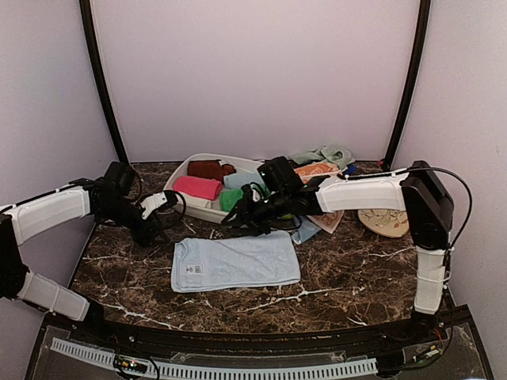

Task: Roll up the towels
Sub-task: Fold the towel at the center of the board, then adjust the towel at the center of the board.

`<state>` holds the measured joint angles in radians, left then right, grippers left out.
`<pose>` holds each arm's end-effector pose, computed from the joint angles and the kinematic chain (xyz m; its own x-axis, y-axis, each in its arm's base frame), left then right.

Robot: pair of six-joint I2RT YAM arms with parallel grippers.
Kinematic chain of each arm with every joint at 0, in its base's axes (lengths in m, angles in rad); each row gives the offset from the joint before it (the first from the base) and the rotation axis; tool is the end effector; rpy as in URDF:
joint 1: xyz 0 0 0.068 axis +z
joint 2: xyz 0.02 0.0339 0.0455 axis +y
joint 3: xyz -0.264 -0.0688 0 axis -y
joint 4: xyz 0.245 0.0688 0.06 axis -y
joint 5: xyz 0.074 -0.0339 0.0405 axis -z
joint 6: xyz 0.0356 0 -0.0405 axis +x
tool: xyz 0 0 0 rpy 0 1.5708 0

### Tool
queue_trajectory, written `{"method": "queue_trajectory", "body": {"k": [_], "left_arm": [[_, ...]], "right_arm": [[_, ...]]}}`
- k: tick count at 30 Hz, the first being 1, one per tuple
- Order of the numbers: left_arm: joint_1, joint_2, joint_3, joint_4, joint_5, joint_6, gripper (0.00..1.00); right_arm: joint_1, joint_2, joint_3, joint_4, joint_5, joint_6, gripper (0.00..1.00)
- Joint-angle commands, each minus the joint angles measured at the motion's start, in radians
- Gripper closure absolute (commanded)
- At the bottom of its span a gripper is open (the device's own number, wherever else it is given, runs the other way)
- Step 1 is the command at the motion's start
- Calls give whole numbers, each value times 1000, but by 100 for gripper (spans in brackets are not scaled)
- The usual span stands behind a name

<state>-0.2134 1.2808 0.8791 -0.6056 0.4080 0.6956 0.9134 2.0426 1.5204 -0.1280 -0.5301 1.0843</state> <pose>0.2418 -0.0668 0.2357 -0.3769 0.6836 -0.6250 0.8377 0.5395 0.0848 0.2703 0.3796 0.2151 -0.9940 -0.0396 -0.1016 -0.1073 0.5211 0.8467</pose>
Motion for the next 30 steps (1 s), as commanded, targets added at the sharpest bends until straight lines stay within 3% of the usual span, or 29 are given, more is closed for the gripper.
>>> {"method": "queue_trajectory", "body": {"k": [1,6,7,8,10,16,21,25,30], "left_arm": [[-129,103,34,122,-6,-148,34],[-210,201,38,253,-53,-192,38],[-221,215,41,271,-62,-195,39],[-232,231,44,284,-76,-196,40],[-237,270,51,292,-127,-187,43],[-224,250,-85,333,-354,-94,50],[-125,173,-191,376,-404,-38,50],[-93,140,-192,392,-427,0,43],[-92,91,-88,378,-440,3,31]], "right_arm": [[-62,-84,-215,98,-2,3,64],[-115,-58,-321,160,-2,3,64],[-123,-44,-328,176,33,-148,87],[-129,-29,-328,172,61,-204,94],[-139,3,-327,163,80,-216,97],[-143,13,-422,229,93,-179,100],[-132,-32,-530,320,100,-125,100],[-72,-48,-554,363,93,-79,100],[-25,-82,-561,418,67,-10,100]]}}
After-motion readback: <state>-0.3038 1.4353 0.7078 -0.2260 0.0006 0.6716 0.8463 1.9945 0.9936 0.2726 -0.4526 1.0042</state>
